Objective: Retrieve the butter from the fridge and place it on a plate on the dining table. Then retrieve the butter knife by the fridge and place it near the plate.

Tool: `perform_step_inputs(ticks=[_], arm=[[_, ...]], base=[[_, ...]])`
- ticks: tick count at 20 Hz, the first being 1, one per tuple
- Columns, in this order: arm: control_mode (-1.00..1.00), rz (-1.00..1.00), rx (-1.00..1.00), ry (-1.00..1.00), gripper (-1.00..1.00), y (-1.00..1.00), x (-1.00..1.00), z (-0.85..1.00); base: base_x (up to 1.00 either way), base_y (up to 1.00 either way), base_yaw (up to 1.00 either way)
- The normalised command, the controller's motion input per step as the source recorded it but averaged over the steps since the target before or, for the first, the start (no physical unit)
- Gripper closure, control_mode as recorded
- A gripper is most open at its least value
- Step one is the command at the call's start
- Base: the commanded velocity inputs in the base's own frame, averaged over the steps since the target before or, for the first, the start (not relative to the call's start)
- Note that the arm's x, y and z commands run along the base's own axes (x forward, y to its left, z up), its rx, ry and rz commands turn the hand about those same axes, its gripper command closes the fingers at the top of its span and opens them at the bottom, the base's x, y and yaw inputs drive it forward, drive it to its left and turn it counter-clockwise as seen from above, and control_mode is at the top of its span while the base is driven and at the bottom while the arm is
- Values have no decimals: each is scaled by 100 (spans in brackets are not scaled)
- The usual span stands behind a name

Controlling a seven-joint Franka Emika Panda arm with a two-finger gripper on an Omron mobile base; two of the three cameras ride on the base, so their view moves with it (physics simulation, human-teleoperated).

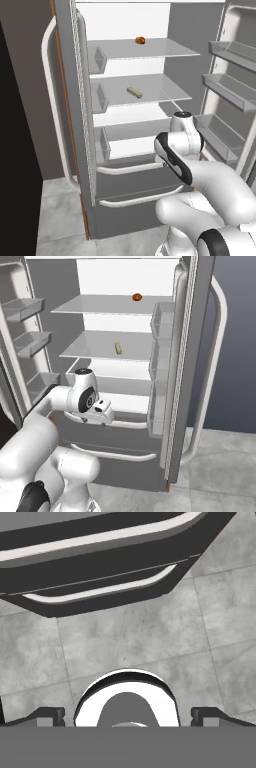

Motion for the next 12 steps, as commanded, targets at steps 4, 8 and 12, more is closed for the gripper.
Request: perform_step_inputs(ticks=[4, 8, 12], arm=[[100, 0, 0, 0, -100, 0, 0, 0], [100, 0, 0, 0, -100, 0, 0, 0], [100, 0, 0, 0, -100, 0, 0, 0]], base=[[67, -11, 6], [71, -5, 8], [54, 0, 5]])
